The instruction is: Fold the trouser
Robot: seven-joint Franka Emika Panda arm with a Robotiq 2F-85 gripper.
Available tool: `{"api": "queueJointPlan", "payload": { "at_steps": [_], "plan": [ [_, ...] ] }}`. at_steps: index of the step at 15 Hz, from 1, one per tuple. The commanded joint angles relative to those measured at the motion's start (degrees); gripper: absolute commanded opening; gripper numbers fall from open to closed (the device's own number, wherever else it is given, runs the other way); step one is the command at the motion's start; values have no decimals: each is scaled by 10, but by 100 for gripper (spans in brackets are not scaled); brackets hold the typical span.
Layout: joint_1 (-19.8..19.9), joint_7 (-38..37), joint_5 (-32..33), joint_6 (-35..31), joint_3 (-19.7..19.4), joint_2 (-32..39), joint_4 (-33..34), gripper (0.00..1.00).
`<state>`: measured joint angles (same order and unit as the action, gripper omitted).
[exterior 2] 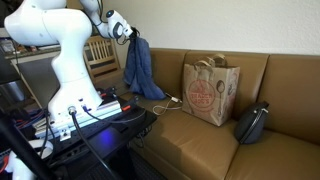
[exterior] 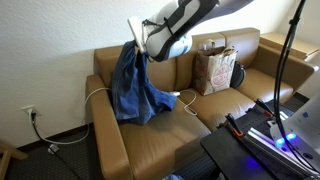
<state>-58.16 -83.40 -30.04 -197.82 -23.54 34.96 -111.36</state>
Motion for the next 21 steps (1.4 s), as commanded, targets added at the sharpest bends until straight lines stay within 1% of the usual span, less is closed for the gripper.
{"api": "queueJointPlan", "payload": {
  "at_steps": [1, 2, 4, 5, 6, 7, 8, 10, 12, 14, 16, 17, 19, 20, 21],
  "plan": [
    [-118, 38, -107, -25, -157, 18, -44, 3],
    [-153, 43, -138, -20, -205, 51, -40, 3],
    [-180, 39, -178, -4, -247, 132, -31, 3],
    [-186, 32, -197, 15, -259, 171, -29, 3],
    [-201, 26, -229, 13, -256, 204, -50, 3],
    [-250, 14, -275, 39, -281, 241, -73, 3],
    [-275, 4, -312, 63, -288, 281, -84, 3],
    [-320, -49, -369, 140, -292, 363, -98, 3],
    [-366, -147, -385, 241, -285, 431, -93, 3],
    [-366, -221, -368, 305, -255, 434, -69, 3],
    [-349, -235, -388, 311, -223, 417, -39, 3],
    [-318, -255, -355, 259, -182, 371, -51, 3],
    [-290, -263, -359, 226, -154, 343, -43, 3],
    [-266, -258, -363, 202, -135, 325, -42, 3],
    [-259, -213, -420, 198, -131, 323, -31, 3]
  ]
}}
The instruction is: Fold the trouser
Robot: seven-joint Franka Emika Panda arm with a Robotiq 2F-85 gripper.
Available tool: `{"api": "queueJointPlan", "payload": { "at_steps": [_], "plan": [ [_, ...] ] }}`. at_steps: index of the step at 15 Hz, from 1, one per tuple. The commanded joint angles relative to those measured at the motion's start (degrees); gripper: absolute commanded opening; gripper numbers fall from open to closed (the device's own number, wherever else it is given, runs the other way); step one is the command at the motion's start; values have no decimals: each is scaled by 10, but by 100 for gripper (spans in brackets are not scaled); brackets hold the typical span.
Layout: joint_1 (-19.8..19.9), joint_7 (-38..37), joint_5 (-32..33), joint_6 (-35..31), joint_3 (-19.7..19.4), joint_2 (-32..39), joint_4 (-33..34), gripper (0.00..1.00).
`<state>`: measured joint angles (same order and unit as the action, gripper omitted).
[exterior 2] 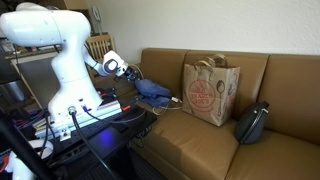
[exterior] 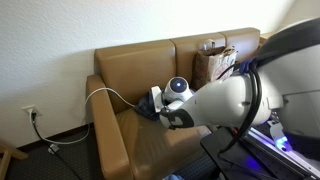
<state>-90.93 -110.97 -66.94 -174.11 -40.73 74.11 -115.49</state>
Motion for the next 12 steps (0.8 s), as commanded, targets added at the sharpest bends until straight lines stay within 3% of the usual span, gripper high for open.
{"api": "queueJointPlan", "payload": {
  "at_steps": [1, 6, 9, 11, 12],
  "plan": [
    [115, 28, -2, -66, 69, -94, 23, 3],
    [265, 105, -59, -160, 197, -147, 108, 3],
    [378, 105, -19, -210, 304, -160, 176, 3],
    [423, 115, -15, -209, 345, -155, 192, 3],
    [432, 99, -5, -200, 347, -151, 189, 3]
  ]
}}
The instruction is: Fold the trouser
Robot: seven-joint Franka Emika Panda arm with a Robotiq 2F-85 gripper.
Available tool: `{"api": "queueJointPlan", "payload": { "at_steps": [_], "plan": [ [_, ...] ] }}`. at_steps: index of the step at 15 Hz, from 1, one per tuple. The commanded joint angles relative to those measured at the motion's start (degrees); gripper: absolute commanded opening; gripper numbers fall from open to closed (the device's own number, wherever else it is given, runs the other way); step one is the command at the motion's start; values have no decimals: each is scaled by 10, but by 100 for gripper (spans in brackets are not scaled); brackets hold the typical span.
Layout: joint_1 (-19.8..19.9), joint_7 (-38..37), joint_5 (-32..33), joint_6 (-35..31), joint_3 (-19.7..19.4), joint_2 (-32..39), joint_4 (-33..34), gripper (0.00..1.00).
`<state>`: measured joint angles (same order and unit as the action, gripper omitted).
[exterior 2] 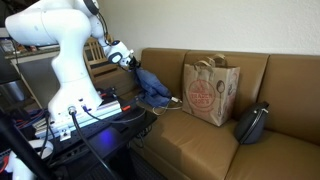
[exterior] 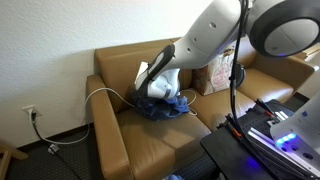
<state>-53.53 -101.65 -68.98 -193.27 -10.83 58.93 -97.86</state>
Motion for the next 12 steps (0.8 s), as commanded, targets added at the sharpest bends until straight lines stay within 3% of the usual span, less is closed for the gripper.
{"api": "queueJointPlan", "payload": {
  "at_steps": [1, 2, 3, 4, 6, 7, 12],
  "plan": [
    [42, 4, -1, 7, 20, 3, -12, 3],
    [26, 3, -10, 35, -11, 0, -41, 11],
    [0, -6, -22, 63, -50, 2, -72, 36],
    [-17, -20, -19, 86, -78, 9, -89, 38],
    [-79, -93, 4, 153, -160, 35, -123, 51],
    [-83, -83, 13, 144, -160, 34, -165, 58],
    [-177, -113, 96, 251, -228, 32, -189, 94]
  ]
}}
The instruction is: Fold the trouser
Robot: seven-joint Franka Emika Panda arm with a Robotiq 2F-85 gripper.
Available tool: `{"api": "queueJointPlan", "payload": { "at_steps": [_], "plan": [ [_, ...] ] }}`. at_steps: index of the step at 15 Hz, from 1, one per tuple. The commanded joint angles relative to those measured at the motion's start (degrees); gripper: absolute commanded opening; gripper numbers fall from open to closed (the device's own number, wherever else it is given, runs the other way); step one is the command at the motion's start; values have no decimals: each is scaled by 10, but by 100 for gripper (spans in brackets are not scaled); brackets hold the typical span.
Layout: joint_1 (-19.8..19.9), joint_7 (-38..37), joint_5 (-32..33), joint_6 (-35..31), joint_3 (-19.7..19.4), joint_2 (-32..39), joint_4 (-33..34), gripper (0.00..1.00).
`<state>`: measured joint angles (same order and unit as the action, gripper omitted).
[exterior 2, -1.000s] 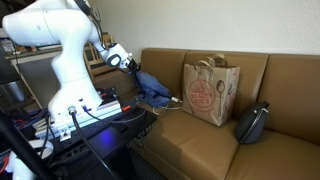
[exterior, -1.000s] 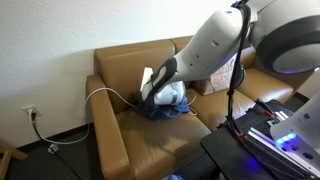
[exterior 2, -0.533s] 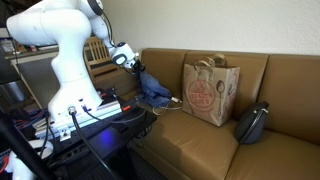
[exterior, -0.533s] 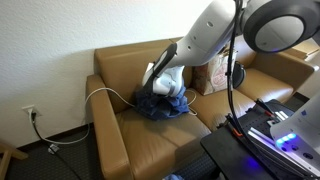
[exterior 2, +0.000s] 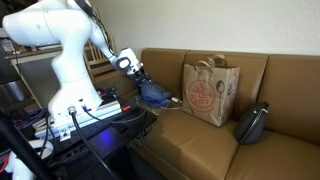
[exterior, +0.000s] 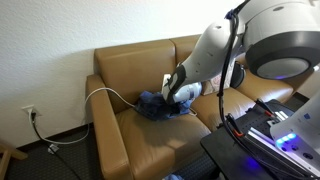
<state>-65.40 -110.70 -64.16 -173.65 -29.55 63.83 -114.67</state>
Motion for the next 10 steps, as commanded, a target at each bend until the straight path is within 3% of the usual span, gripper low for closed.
{"api": "queueJointPlan", "payload": {
  "at_steps": [1, 5, 8, 9, 10],
  "plan": [
    [-91, -39, 76, 77, -66, -16, -17, 98],
    [-252, -175, 206, 197, -214, 19, -19, 100],
    [-300, -318, 376, 261, -267, -6, -35, 100],
    [-257, -312, 383, 212, -222, -26, -21, 100],
    [-266, -341, 413, 221, -230, -29, -21, 100]
  ]
}}
